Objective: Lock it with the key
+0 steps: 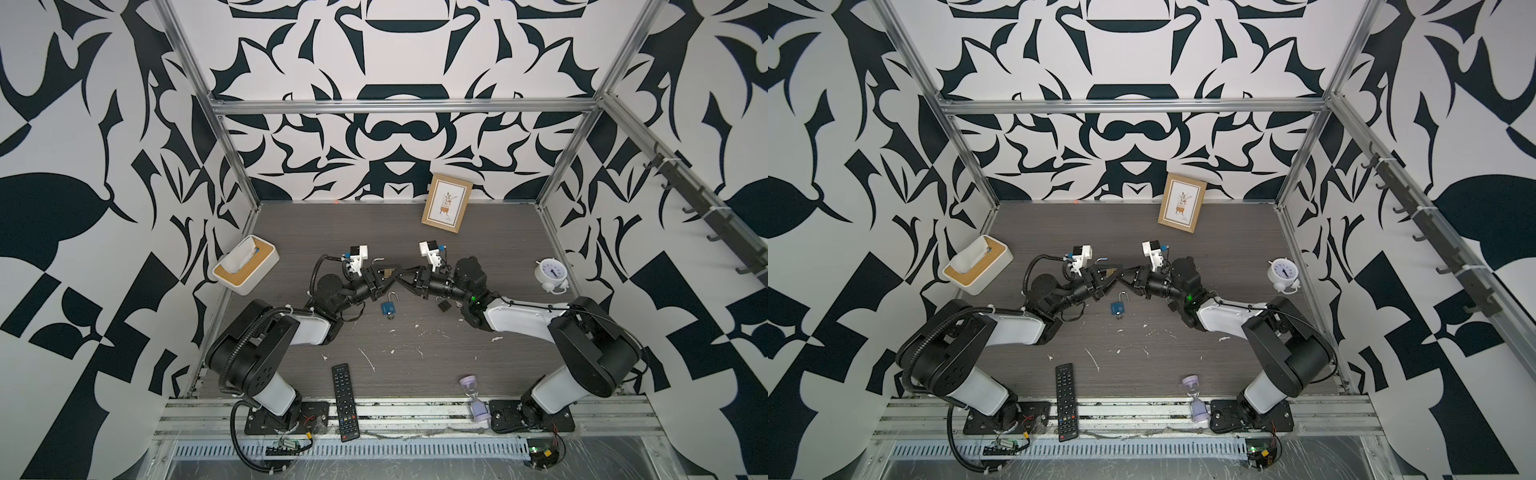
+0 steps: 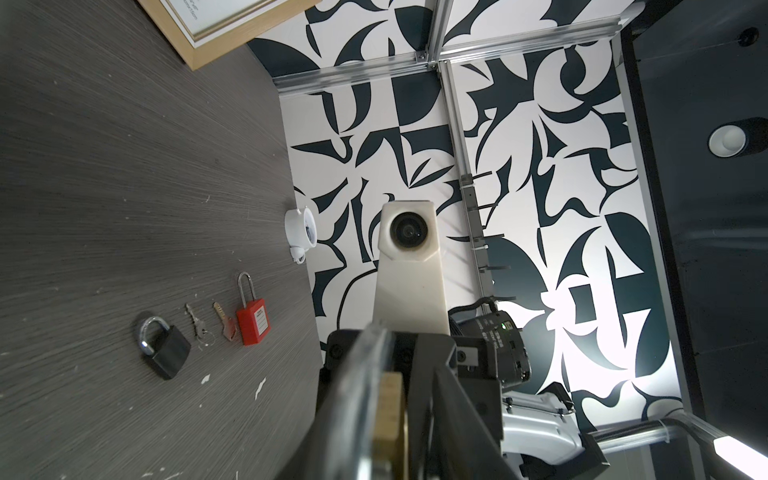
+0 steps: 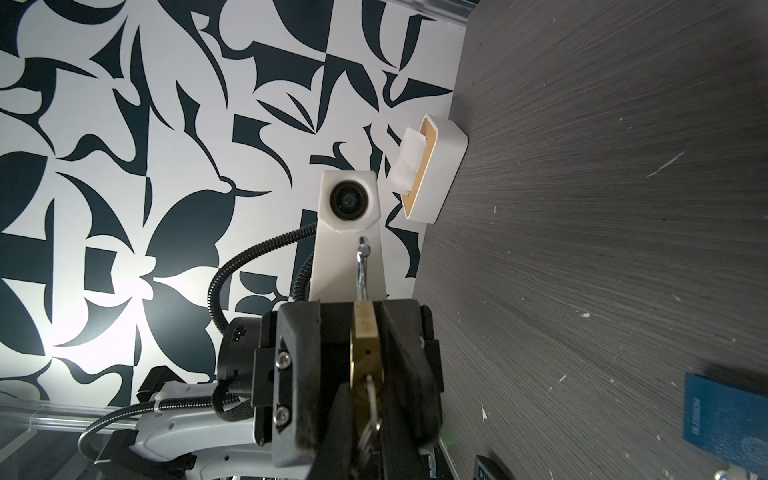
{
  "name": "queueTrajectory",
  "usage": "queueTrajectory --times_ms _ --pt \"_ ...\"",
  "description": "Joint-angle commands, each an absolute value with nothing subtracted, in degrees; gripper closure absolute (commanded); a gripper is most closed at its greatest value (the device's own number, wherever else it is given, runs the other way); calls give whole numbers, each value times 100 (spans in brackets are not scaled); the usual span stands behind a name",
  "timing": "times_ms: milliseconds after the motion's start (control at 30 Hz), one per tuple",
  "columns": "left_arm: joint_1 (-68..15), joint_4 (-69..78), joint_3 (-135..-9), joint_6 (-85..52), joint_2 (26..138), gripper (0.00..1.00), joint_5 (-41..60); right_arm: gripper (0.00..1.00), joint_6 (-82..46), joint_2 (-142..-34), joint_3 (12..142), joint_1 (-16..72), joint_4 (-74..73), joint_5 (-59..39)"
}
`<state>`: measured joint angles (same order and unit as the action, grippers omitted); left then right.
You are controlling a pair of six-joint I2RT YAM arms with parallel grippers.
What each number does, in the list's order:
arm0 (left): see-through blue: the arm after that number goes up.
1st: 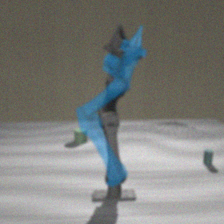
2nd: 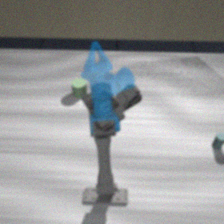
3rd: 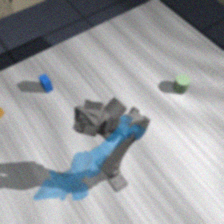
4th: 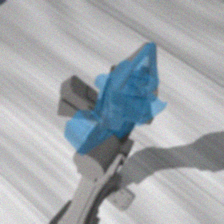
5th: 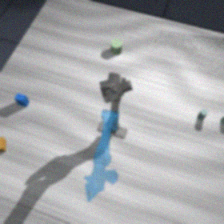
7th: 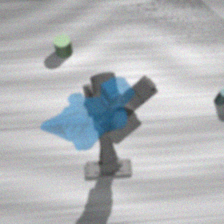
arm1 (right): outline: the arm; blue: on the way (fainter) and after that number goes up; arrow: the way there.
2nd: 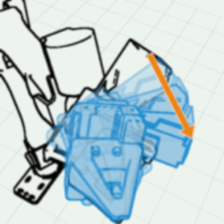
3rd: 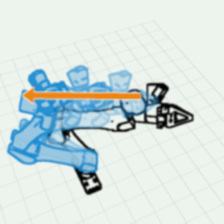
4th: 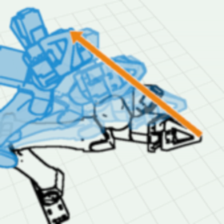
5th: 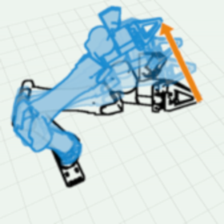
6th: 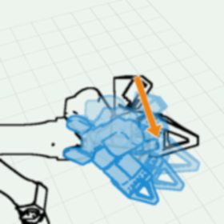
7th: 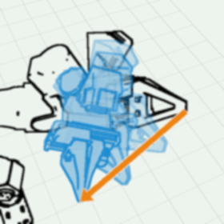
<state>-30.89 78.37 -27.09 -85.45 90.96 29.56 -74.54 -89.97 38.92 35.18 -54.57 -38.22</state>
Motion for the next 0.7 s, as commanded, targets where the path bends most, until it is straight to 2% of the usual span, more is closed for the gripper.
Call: queueTrajectory --times_ms 0,500,667 --pt "-2989 8112 -2642 -8499 9070 67 3080 100 -7251 -8679 3918 3418 -5570 -3717" --pt "-2790 7673 -2555 -8209 8746 68 3250 100 -7166 -8465 3867 3293 -5251 -3995" --pt "-2791 7693 -2626 -8236 8801 73 3312 100 -7173 -8465 3850 3300 -5273 -4029"
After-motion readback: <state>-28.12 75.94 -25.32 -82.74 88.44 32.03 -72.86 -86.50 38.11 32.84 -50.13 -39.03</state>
